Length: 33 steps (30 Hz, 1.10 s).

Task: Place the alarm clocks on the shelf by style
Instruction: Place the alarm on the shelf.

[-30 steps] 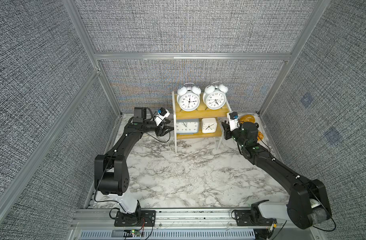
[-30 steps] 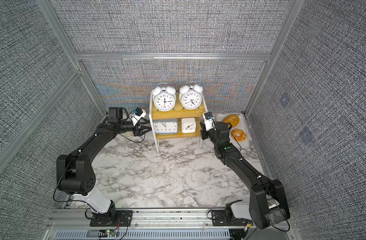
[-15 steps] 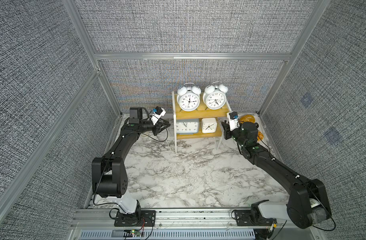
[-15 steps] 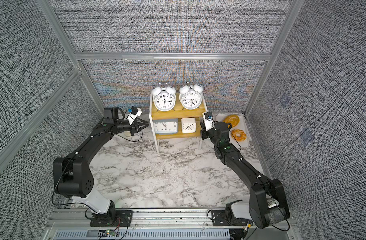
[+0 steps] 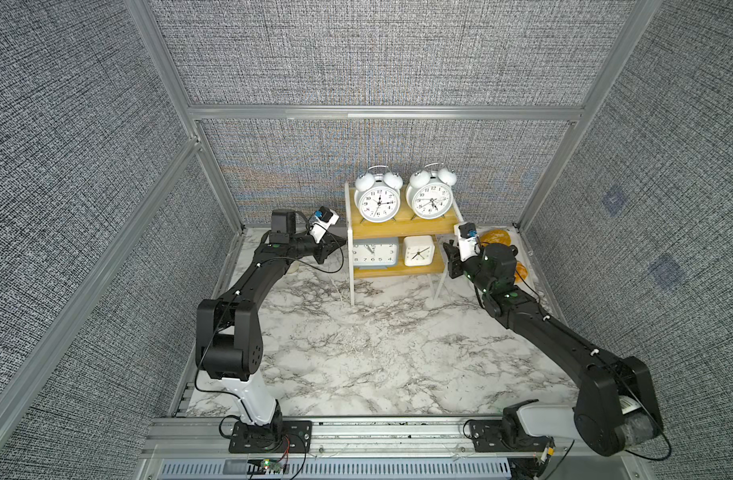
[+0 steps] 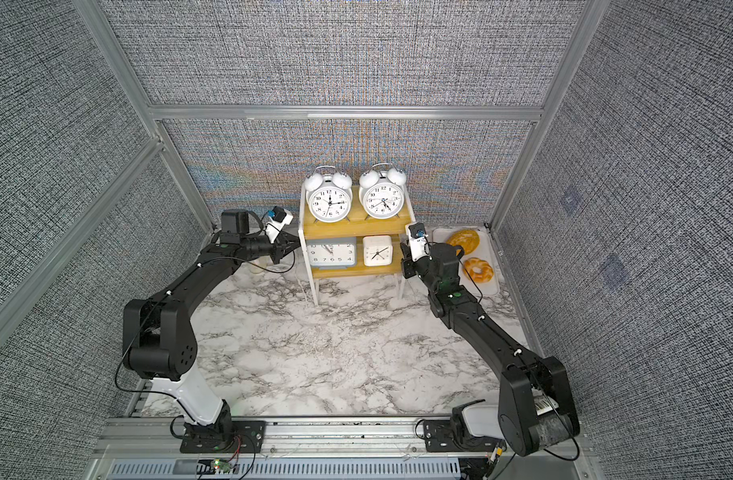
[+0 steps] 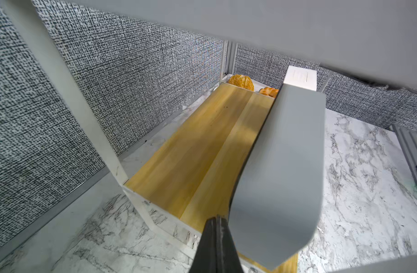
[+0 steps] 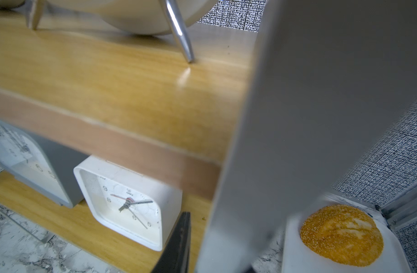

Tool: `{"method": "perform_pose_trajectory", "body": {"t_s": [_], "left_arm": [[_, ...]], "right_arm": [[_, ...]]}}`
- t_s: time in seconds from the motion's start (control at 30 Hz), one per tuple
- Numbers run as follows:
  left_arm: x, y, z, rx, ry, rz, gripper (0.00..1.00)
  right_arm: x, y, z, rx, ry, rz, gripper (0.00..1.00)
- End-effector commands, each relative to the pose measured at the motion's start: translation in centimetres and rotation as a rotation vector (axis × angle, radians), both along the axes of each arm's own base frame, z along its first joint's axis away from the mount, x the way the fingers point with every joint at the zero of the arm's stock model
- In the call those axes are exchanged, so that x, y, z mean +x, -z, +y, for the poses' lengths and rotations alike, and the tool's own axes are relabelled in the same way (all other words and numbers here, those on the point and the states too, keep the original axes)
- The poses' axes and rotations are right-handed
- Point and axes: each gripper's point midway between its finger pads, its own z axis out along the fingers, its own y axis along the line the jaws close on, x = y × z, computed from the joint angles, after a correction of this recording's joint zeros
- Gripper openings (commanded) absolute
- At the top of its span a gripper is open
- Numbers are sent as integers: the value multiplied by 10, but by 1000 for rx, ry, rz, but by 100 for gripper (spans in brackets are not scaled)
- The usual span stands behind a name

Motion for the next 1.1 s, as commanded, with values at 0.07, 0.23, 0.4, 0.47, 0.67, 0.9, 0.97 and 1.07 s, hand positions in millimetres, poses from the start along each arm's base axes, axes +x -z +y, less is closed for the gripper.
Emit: {"method": "perform_pose_trajectory", "body": {"t_s": [0.07,0.23,0.4,0.47,0.67,0.9,0.97,1.07], "left_arm": [[-5,2,-5,-6,39,14,4],[-12,3,-9,-4,73,17,5],[-13,1,-12,-4,98,32,5],[-12,1,-11,6,90,30,6],[-6,2,2,65,-5,20,12],[-11,-4,14,103,-91,-13,26],[-13,-7,18,111,-118,-24,32],[-16,-10,26,127,-175,-43,40]], "right_arm": [[-1,12,0,-5,5,55,23],[0,13,1,-3,1,57,23],[1,14,1,-2,3,59,23],[0,13,1,1,4,59,23],[-2,10,1,0,4,51,27],[-7,8,0,-9,-2,41,55],[-9,7,-1,-9,0,37,64],[-15,5,-3,-8,4,28,71]]}}
